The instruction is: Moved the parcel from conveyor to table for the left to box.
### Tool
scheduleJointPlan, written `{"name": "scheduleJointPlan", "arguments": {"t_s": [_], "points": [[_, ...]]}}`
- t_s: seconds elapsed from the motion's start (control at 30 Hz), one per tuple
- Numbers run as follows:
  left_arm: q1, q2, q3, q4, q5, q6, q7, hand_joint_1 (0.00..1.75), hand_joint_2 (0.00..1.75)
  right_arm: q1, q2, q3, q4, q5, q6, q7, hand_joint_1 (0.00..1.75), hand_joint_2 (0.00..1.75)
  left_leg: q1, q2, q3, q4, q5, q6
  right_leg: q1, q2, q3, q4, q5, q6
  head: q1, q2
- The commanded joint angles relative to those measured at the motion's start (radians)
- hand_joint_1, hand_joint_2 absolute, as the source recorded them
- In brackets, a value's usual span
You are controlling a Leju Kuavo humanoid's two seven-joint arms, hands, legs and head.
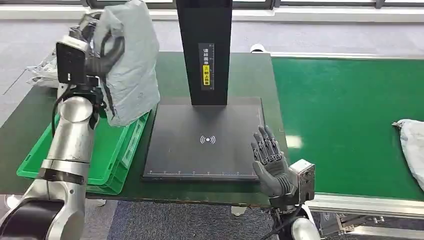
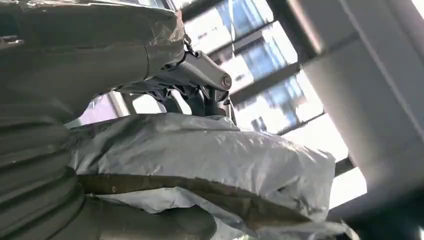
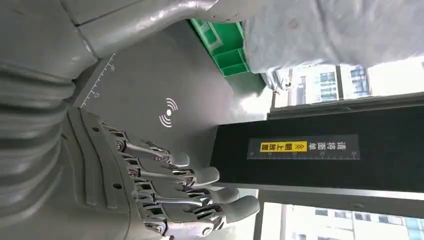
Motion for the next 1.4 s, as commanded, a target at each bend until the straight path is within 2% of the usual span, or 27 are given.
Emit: {"name": "scheduleJointPlan", "arguments": {"t_s": [0.03,0.2,0.4,0.57,0.77,0.8,0.83,0.93,1.4], "points": [[-0.194,0.029,0.163,0.161,-0.065,0.14,-0.001,1.75,1.75,-0.014,-0.027,-0.003,0.036,0.003,-0.008,-0.008,0.0,1.75,0.001,0.002,0.0,0.001,-0.001,0.0,0.002,-0.002,0.001,0.0,0.0,-0.001,0.0,0.0],[-0.294,0.07,0.167,0.268,-0.21,0.288,0.039,1.75,1.75,-0.019,-0.045,0.0,0.03,-0.004,-0.03,-0.001,0.0,1.75,0.003,0.003,0.0,0.001,0.0,0.001,0.004,-0.004,0.002,-0.001,0.0,-0.001,0.0,0.0],[-0.307,0.124,0.211,0.34,-0.266,0.388,0.041,1.75,1.75,-0.001,-0.062,0.01,0.032,-0.01,-0.034,0.002,0.0,1.75,0.002,0.003,0.002,-0.001,0.0,0.0,0.003,-0.002,0.002,-0.001,0.0,-0.001,0.0,0.0],[-0.295,0.165,0.258,0.394,-0.226,0.345,0.028,1.75,1.75,0.033,-0.062,0.0,0.003,-0.01,-0.032,0.0,0.0,1.75,0.002,0.003,0.003,-0.001,-0.001,0.0,0.002,-0.001,0.002,-0.001,-0.001,-0.001,0.0,0.0],[-0.299,0.161,0.249,0.403,-0.244,0.368,0.043,1.75,1.75,0.027,-0.059,-0.003,0.005,-0.007,-0.032,0.002,0.0,1.75,0.003,0.002,0.003,-0.001,-0.001,0.0,0.004,-0.003,0.003,-0.002,-0.001,-0.002,0.0,0.0],[-0.299,0.161,0.245,0.412,-0.242,0.357,0.049,0.14,1.75,0.023,-0.058,-0.003,0.009,-0.003,-0.031,0.004,0.0,1.75,0.002,0.002,0.002,0.0,-0.001,0.0,0.003,-0.003,0.003,-0.001,-0.001,-0.001,0.0,0.0],[-0.295,0.159,0.235,0.424,-0.246,0.346,0.056,0.0,1.75,0.021,-0.056,-0.003,0.01,0.002,-0.03,0.007,0.0,1.75,0.003,0.002,0.003,-0.001,-0.001,0.0,0.003,-0.003,0.004,-0.002,-0.001,-0.001,0.0,0.0],[-0.26,0.142,0.23,0.416,-0.207,0.287,0.054,0.0,1.75,0.031,-0.052,-0.007,0.006,0.016,-0.027,0.01,0.0,1.75,0.001,0.001,0.002,-0.001,0.0,0.0,0.002,-0.003,0.002,-0.001,-0.001,-0.001,0.0,0.0],[-0.251,0.141,0.229,0.405,-0.199,0.285,0.048,0.0,1.75,0.034,-0.052,-0.007,0.004,0.018,-0.026,0.009,0.0,1.75,0.002,0.001,0.002,-0.001,-0.001,0.0,0.003,-0.003,0.003,-0.001,-0.001,-0.002,0.0,0.0]]}}
